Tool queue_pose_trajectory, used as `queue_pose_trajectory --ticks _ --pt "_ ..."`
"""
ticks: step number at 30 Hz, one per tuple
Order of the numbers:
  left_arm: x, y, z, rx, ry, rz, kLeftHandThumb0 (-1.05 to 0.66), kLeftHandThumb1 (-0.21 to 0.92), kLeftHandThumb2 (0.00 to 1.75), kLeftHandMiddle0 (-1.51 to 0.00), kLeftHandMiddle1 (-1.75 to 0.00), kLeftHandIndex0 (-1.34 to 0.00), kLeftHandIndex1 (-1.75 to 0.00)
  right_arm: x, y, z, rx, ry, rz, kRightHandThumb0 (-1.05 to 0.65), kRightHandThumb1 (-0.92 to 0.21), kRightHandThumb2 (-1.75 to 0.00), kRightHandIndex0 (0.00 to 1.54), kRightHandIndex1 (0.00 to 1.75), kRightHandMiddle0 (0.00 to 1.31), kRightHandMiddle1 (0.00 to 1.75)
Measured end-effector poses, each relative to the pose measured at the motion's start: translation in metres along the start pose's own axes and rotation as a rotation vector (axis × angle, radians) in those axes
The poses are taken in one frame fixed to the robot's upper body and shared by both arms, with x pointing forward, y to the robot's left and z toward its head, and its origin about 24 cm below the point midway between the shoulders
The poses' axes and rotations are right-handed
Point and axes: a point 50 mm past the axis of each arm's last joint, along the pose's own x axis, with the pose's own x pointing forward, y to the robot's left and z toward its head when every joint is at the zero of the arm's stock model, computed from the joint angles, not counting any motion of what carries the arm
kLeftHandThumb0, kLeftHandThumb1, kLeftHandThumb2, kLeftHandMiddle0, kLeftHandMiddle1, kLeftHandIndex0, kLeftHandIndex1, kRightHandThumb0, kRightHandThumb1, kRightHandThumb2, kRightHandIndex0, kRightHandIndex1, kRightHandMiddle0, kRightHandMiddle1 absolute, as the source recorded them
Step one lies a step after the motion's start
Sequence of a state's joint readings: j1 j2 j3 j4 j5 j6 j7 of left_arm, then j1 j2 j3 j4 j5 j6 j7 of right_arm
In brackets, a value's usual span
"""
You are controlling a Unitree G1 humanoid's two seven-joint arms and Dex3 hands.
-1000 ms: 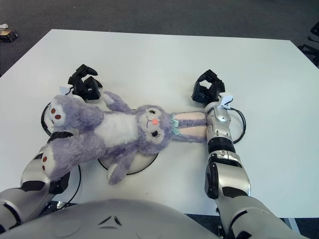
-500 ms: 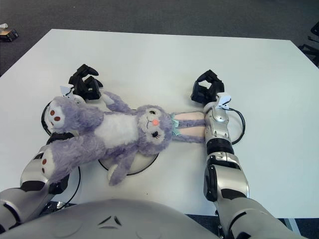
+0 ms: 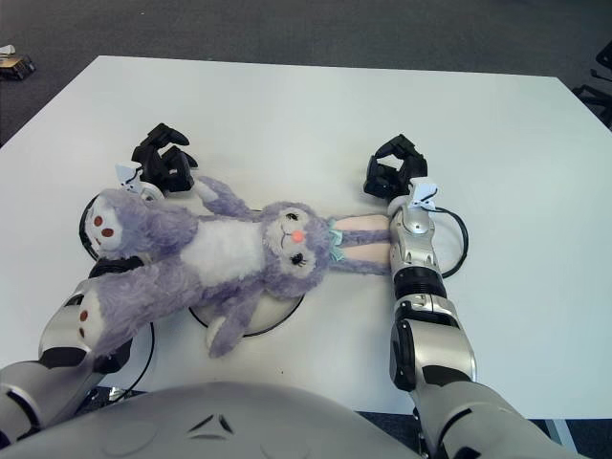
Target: Put the doll into the plate.
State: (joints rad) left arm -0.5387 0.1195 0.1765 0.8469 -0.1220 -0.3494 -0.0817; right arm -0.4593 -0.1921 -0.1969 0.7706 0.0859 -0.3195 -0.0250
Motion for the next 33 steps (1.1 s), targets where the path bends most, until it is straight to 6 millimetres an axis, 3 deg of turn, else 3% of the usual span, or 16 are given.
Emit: queue_pose_trajectory --ticks 33 --pt "-0.0018 0.0000 -0.0011 0.012 0.014 0.006 -0.01 0.15 1.52 -0.63 -1.75 -0.62 -1.75 -0.0002 -0.0009 0.0007 -0.031 -0.008 0.005 -0.49 -0.30 -1.34 1.32 1.75 0.63 1.75"
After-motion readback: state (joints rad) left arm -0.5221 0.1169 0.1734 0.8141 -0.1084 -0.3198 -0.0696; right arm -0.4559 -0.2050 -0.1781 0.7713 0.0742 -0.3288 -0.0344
